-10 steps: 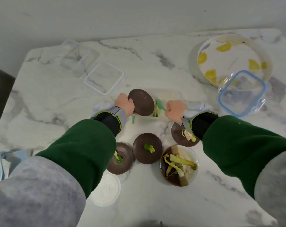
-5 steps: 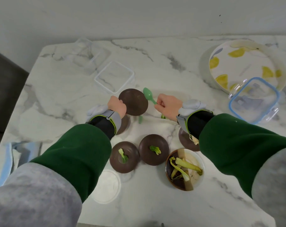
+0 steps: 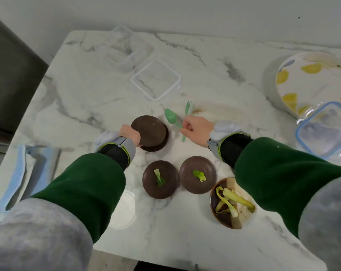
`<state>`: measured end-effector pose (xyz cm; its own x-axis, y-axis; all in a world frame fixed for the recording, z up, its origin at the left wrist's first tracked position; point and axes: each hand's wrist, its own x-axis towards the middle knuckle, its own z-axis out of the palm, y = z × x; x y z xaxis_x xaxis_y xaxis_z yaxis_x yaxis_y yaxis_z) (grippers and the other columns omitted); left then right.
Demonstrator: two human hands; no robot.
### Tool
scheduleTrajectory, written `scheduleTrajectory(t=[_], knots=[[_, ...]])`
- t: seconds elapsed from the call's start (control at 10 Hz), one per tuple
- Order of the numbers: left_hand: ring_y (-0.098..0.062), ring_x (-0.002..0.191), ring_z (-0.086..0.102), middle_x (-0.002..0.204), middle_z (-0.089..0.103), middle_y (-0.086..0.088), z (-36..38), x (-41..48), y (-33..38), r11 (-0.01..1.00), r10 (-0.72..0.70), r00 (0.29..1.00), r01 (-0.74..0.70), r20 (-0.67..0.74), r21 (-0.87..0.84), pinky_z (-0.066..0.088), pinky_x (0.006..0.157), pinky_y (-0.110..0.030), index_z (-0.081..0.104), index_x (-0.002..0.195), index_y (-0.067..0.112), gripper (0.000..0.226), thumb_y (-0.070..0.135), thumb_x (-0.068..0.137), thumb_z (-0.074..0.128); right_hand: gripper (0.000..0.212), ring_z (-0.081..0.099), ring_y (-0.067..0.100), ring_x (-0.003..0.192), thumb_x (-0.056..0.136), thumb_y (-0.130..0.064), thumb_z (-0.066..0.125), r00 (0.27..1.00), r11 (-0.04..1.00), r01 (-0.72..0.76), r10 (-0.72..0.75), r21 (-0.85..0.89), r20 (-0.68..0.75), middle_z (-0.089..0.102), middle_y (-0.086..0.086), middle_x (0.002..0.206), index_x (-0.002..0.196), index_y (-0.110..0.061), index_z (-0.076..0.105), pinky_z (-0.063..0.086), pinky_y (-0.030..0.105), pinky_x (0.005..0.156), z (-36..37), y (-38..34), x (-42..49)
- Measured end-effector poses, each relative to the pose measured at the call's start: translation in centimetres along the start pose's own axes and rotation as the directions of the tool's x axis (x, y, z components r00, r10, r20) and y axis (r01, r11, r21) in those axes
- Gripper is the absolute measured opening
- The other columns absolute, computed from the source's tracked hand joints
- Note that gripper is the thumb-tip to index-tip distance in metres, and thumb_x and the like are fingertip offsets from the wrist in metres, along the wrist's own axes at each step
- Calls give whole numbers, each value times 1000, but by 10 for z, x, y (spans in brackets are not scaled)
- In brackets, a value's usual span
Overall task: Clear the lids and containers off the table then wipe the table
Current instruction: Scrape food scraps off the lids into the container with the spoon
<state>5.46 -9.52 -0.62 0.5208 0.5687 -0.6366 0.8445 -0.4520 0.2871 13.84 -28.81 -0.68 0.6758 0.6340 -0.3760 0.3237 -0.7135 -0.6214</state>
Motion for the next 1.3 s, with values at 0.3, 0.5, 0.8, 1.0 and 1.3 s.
scheduleTrajectory(t=[0.3, 0.5, 0.8, 1.0, 1.3], knots=[[-17, 87, 49, 101, 45, -11, 18, 12, -11, 935, -10, 1000, 3, -17, -355, 42, 35, -9, 39, 135, -11, 39, 1, 98, 38, 13, 43, 22, 73, 93, -20, 51, 1000, 999, -11, 10, -52, -7, 50, 4, 80, 83, -14, 46, 29, 28, 60, 5, 0, -4], [-22, 88, 57, 100, 50, -11, 20, 21, -22, 928, -52, 998, 34, -39, -370, 57, 79, -31, 48, 128, -7, 36, 0, 93, 48, 13, 43, 21, 72, 93, -19, 51, 999, 998, -30, 29, -52, -17, 50, 4, 79, 83, -14, 46, 27, 26, 53, 4, 0, -7], [-33, 91, 68, 98, 71, -12, 25, 52, -42, 976, -105, 994, 95, -39, -195, 56, 87, -42, 63, 92, 15, 35, 24, 62, 46, 13, 43, 22, 73, 93, -19, 51, 999, 998, -33, 34, -50, 25, 50, 5, 81, 83, -13, 46, 34, 28, 65, 12, -7, -12], [-37, 124, 52, 136, 51, -22, 21, 7, -35, 969, -107, 994, 97, -34, -229, 46, 103, -48, 43, 135, -1, 46, 17, 93, 49, 11, 47, 21, 77, 91, -18, 53, 1000, 997, -29, 29, -68, -7, 51, 4, 80, 82, -15, 47, 34, 29, 66, 25, -9, -15], [-24, 81, 52, 102, 50, -12, 43, -65, -36, 960, -82, 960, 148, 269, -236, 48, 80, -32, 57, 118, 3, 26, 1, 98, 40, 13, 47, 24, 74, 93, -20, 52, 994, 994, 63, -54, -92, 98, 50, 6, 77, 83, -13, 47, 46, 41, 76, 33, -13, -26]])
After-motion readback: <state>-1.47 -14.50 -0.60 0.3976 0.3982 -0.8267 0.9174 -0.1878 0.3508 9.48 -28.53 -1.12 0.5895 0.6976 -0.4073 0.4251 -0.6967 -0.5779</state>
